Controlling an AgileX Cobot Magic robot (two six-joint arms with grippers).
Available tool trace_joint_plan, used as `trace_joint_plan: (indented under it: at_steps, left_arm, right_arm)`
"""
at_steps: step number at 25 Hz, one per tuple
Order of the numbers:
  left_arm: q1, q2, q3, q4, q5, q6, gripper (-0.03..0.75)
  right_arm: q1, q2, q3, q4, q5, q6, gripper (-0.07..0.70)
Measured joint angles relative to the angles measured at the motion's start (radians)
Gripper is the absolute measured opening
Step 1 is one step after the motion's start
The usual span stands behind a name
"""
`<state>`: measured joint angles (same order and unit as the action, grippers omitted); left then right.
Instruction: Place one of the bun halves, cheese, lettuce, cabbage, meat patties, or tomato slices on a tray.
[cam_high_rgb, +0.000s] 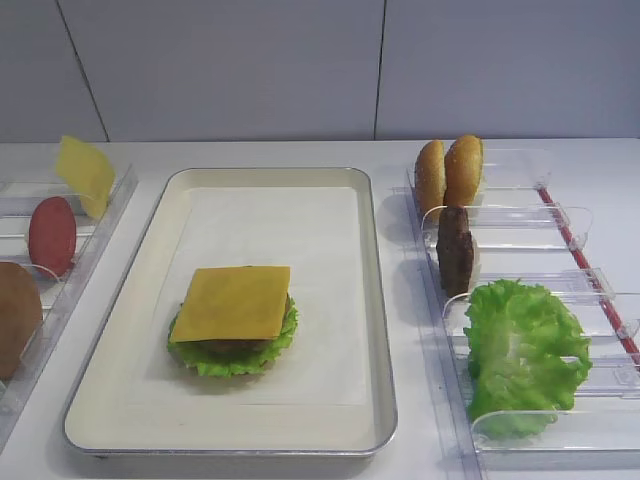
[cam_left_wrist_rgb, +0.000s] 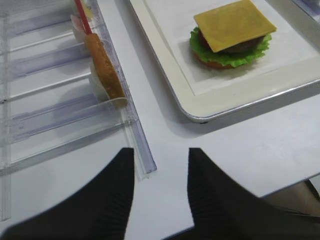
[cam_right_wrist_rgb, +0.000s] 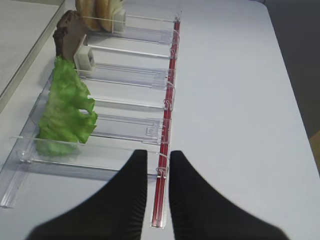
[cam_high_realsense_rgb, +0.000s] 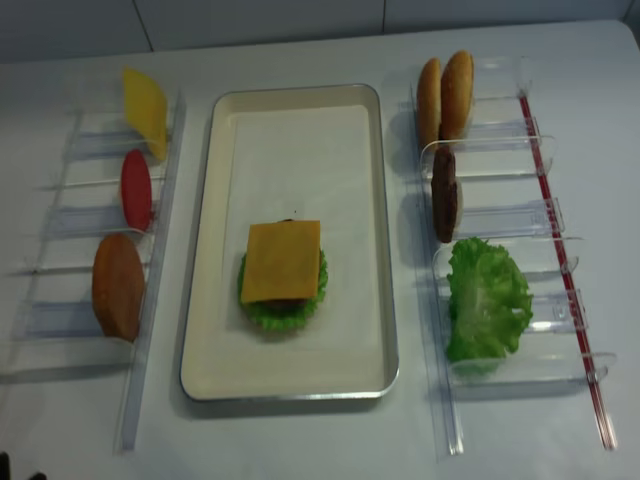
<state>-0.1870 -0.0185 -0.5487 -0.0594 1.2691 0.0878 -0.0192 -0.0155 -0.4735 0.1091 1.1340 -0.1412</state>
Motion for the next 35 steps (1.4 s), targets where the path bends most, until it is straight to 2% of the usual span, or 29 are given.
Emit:
trace_joint_plan:
  at_steps: [3,7,35]
  left_arm:
    - [0.000,0.000,0.045,0.000,-0.049,0.000,0.242]
    - [0.000,0.000,0.056,0.000,-0.076,0.000,0.237]
    - [0.000,0.000,0.058,0.000,-0.085,0.000,0.235]
  right_arm:
    - [0.000,0.000,0.000,0.000,0.000,0.000,0.149]
    - [0.000,0.000,0.000,0.000,0.000,0.000,0.149]
    - [0.000,0.000,0.000,0.000,0.000,-0.006,0.140]
